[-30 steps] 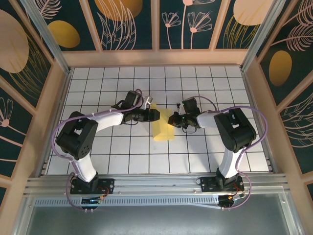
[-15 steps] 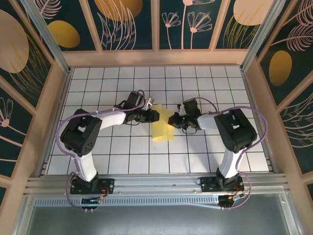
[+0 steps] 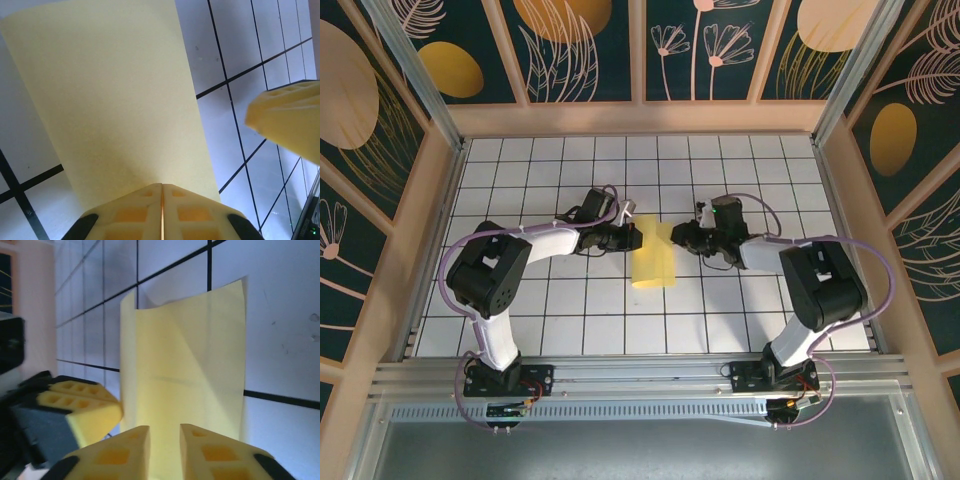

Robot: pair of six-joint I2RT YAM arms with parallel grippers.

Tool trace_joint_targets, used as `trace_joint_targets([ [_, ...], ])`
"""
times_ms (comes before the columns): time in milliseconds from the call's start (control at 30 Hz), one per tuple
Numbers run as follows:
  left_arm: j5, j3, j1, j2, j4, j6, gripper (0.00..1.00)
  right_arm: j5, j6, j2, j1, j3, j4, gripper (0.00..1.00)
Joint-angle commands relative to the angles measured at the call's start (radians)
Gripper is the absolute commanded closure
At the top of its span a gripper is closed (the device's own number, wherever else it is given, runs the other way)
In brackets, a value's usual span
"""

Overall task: Fold a paper plane with a square sheet of paper (fold left side to right side)
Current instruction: First fold in half a square sheet of paper at the center of the table.

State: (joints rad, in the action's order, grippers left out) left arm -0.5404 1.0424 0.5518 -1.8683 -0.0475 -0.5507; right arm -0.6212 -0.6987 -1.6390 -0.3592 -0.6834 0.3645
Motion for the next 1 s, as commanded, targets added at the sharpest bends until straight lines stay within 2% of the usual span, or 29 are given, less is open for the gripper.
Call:
trace_joint_targets([
  [0, 0.011, 0.025, 0.008, -0.015, 0.015, 0.003, 0.92, -0.139, -0.084, 0.024, 0.018, 0.065, 0.197, 0.67],
  [167, 0.014, 0.027, 0.010, -0.012, 0.015, 0.001, 0.94, -0.196, -0.142, -0.032, -0.019, 0.078, 0.296, 0.57],
  [367, 0.017, 0.027, 0.011, -0.010, 0.021, 0.005, 0.94, -0.181, -0.162, -0.113, -0.058, 0.057, 0.321, 0.57],
  [967, 0.017, 0.031, 0.011, -0.002, 0.028, 0.007, 0.93, -0.177, -0.156, -0.170, -0.082, 0.006, 0.308, 0.79],
])
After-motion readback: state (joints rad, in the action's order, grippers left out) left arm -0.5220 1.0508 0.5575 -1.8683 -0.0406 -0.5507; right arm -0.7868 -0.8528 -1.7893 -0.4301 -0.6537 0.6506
